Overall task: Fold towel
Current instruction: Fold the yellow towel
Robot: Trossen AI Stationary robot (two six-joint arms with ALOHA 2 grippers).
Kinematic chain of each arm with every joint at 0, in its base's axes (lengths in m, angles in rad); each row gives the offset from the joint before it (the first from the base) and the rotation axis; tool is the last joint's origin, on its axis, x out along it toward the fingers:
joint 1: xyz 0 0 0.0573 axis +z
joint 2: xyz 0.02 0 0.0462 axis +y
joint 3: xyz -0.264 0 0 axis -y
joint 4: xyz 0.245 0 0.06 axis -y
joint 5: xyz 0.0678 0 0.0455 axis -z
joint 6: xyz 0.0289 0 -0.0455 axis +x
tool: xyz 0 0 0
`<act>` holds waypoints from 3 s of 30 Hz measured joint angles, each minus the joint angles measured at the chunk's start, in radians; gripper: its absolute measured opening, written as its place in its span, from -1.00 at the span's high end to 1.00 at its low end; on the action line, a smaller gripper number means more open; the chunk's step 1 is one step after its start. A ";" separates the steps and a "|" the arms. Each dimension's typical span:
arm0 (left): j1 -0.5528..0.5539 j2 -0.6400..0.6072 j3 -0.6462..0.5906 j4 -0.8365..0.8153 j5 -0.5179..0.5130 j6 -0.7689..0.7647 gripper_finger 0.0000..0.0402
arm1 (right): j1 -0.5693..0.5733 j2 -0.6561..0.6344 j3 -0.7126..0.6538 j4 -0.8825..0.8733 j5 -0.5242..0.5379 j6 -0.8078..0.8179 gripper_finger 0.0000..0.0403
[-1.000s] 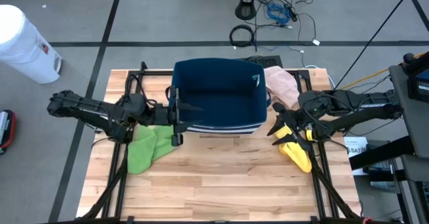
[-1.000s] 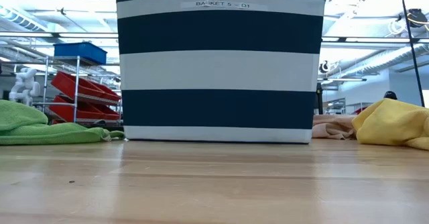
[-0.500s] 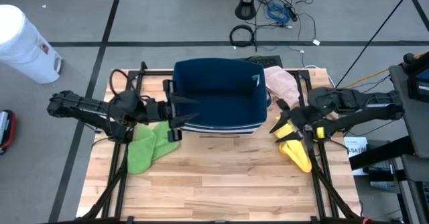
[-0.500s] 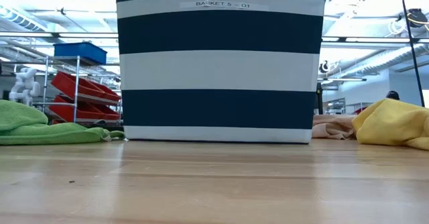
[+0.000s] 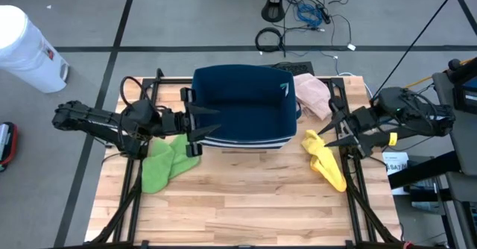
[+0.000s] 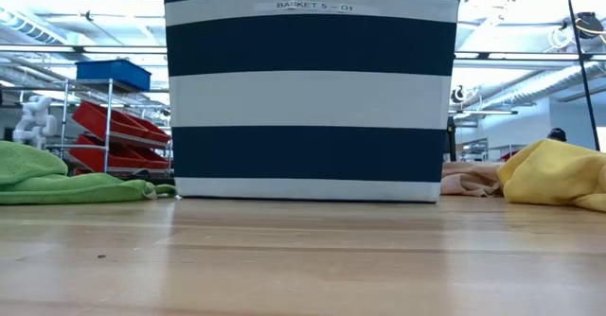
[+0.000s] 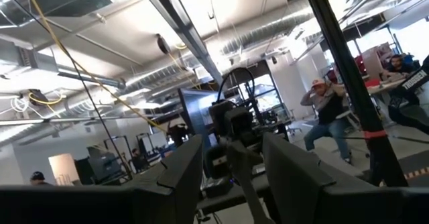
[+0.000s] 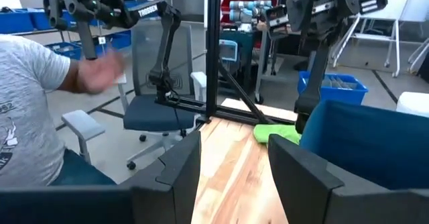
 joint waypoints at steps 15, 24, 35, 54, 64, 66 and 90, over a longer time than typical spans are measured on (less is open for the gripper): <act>0.000 0.000 0.000 -0.001 0.000 0.000 0.19 | -0.022 0.097 0.000 -0.226 0.054 -0.060 0.20; 0.000 0.000 0.000 -0.001 0.001 -0.001 0.19 | -0.024 0.120 0.000 -0.230 0.048 -0.056 0.20; 0.000 0.000 0.000 -0.001 0.001 0.000 0.19 | -0.024 0.106 0.000 -0.257 0.049 -0.053 0.20; 0.000 0.000 0.000 -0.001 0.001 0.000 0.19 | -0.023 0.094 0.000 -0.272 0.046 -0.064 0.20; 0.022 0.000 0.000 -0.003 0.003 -0.001 0.19 | -0.023 0.105 0.000 -0.295 0.044 -0.012 0.20; 0.027 0.000 0.000 -0.003 0.003 -0.001 0.19 | -0.023 0.104 0.000 -0.303 0.044 0.008 0.20; 0.049 0.000 0.000 -0.080 0.002 0.000 0.19 | -0.021 0.129 0.000 -0.337 0.044 0.052 0.20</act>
